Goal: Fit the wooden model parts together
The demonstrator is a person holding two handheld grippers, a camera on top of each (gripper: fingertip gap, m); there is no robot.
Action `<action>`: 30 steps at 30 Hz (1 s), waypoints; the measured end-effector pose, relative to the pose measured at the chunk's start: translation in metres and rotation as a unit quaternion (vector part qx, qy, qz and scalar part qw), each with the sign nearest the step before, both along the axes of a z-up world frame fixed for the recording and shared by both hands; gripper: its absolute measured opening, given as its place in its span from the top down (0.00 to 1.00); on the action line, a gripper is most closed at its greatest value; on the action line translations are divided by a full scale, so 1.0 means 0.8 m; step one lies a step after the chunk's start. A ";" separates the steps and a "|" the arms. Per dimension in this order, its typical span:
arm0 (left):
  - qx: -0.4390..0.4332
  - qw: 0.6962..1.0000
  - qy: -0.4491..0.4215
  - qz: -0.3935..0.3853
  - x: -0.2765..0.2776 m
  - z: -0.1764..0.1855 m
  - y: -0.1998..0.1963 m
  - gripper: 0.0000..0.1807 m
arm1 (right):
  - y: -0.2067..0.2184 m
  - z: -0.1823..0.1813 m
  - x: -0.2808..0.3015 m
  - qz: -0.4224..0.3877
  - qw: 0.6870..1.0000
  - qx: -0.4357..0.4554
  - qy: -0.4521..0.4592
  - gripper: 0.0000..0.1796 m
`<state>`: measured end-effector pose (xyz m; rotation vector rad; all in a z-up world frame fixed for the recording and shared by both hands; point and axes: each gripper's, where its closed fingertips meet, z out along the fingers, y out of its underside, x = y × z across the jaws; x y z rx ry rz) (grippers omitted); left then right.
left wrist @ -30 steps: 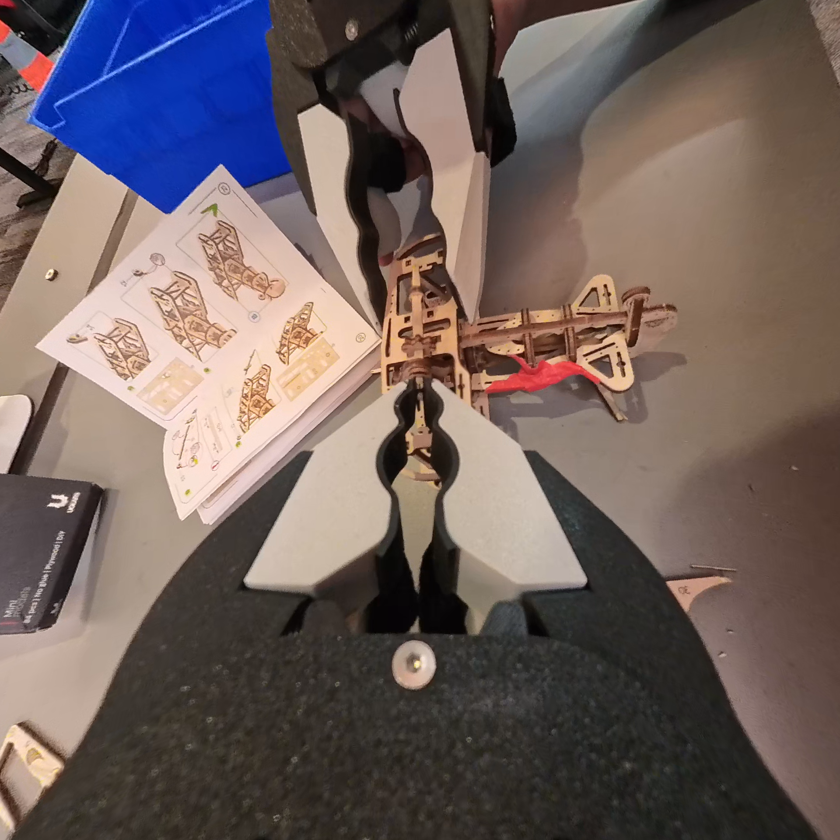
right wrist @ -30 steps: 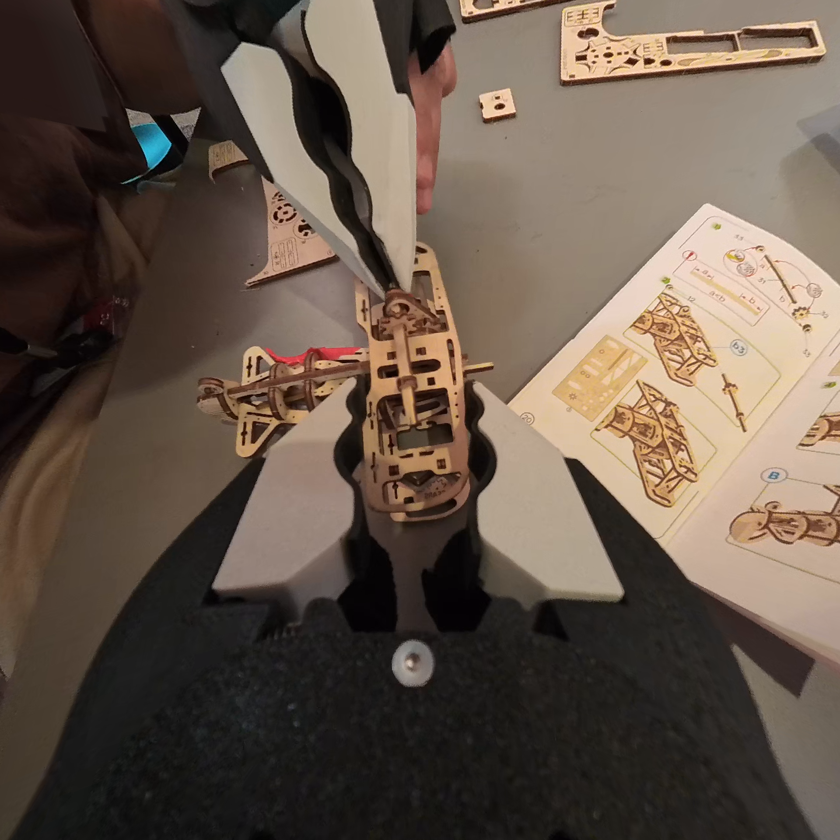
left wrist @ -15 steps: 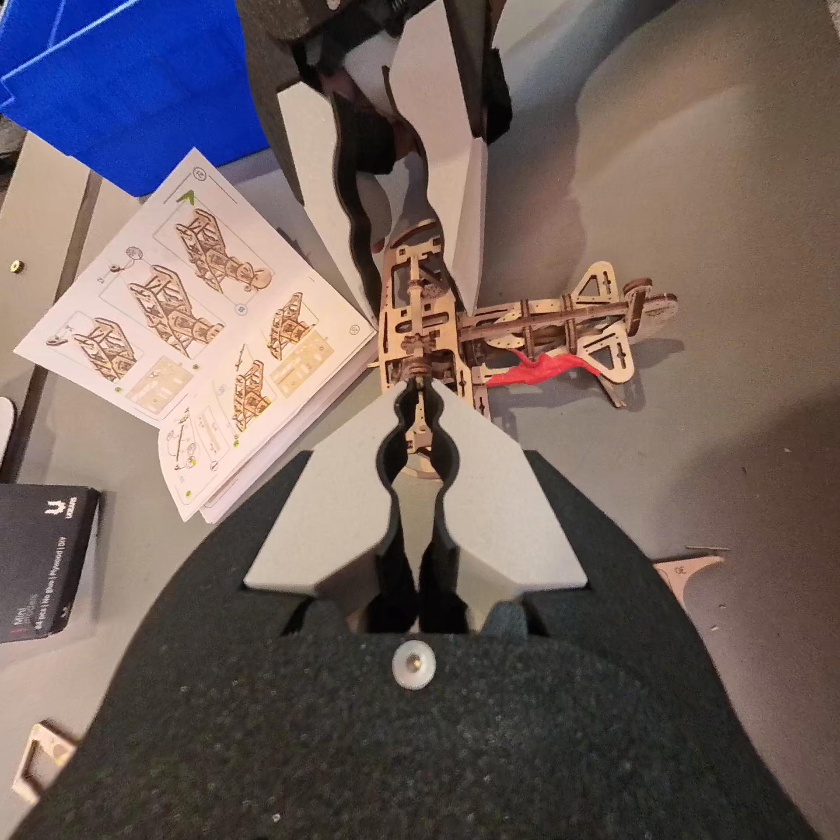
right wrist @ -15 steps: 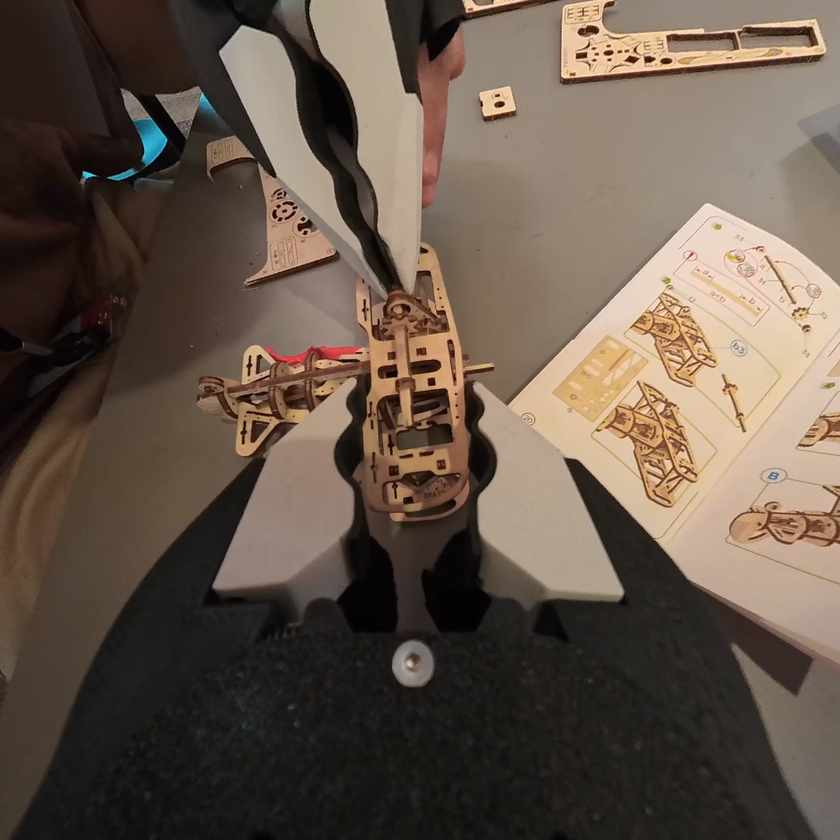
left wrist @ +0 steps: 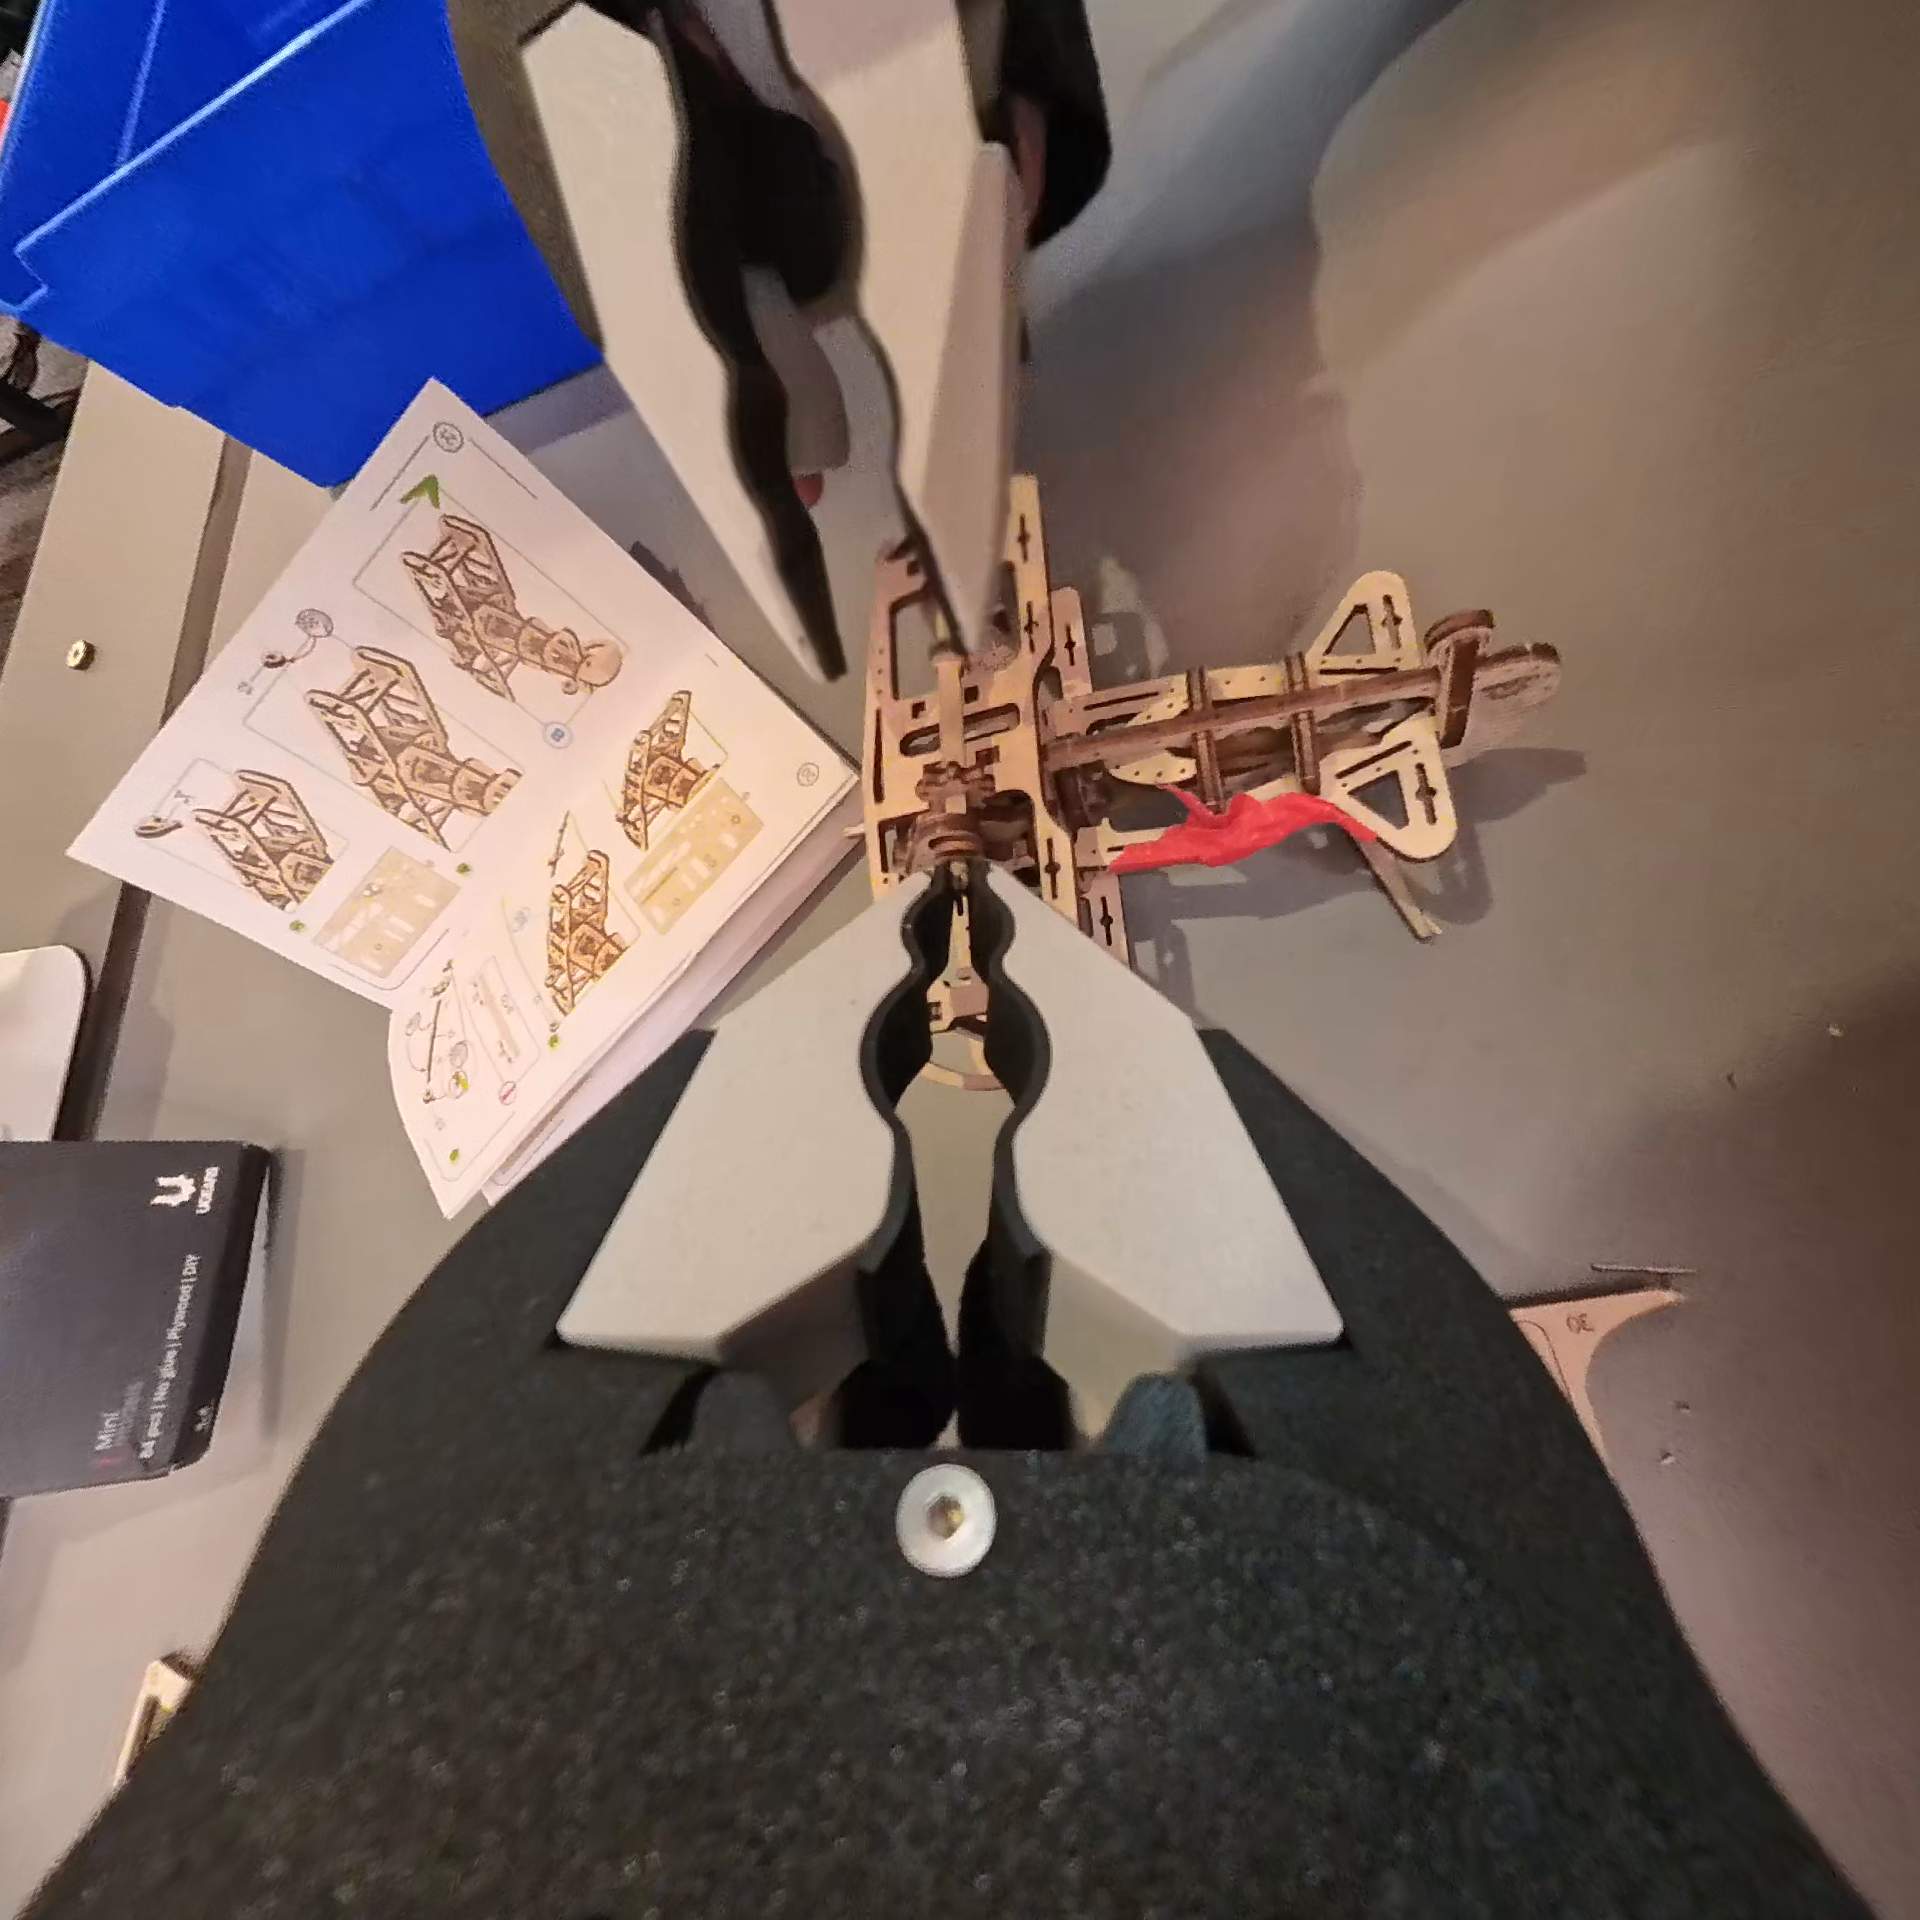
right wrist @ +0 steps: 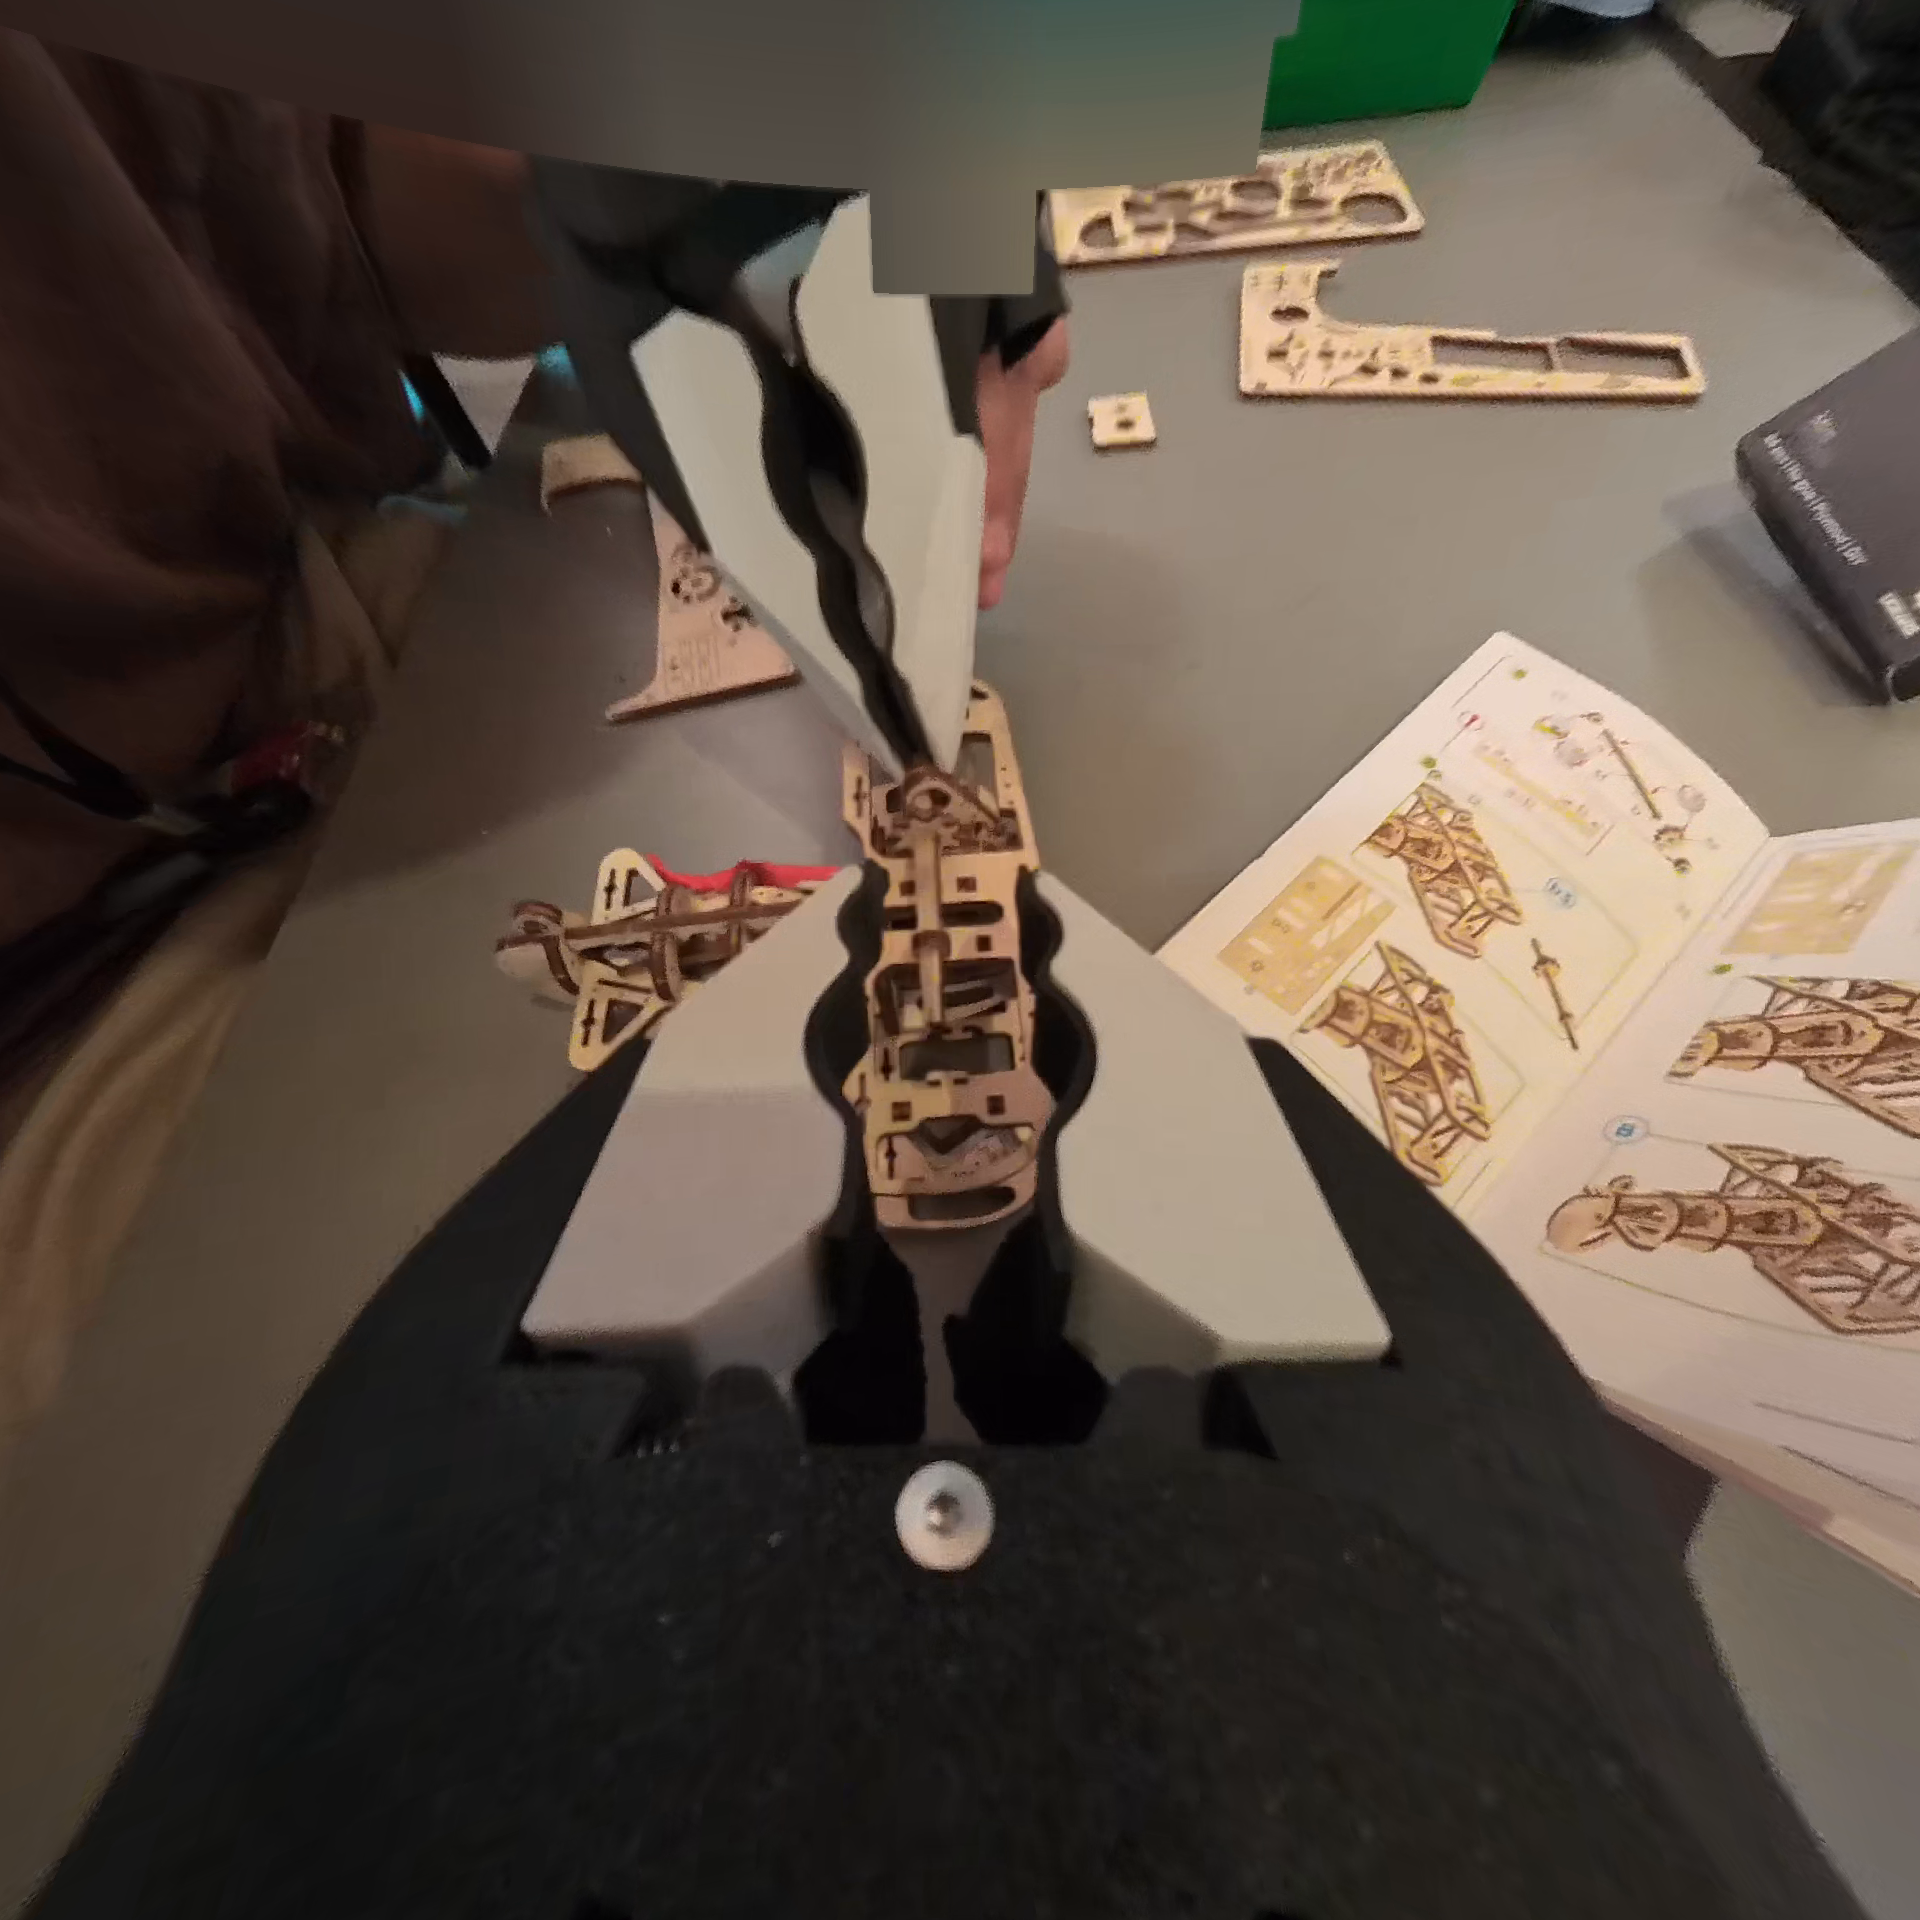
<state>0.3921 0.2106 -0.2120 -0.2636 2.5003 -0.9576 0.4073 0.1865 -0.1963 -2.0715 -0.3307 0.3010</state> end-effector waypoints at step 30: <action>-0.042 0.999 -0.016 -0.005 0.008 0.001 -0.010 1.00 | 0.007 -0.016 -0.005 0.004 0.997 -0.009 -0.075 0.96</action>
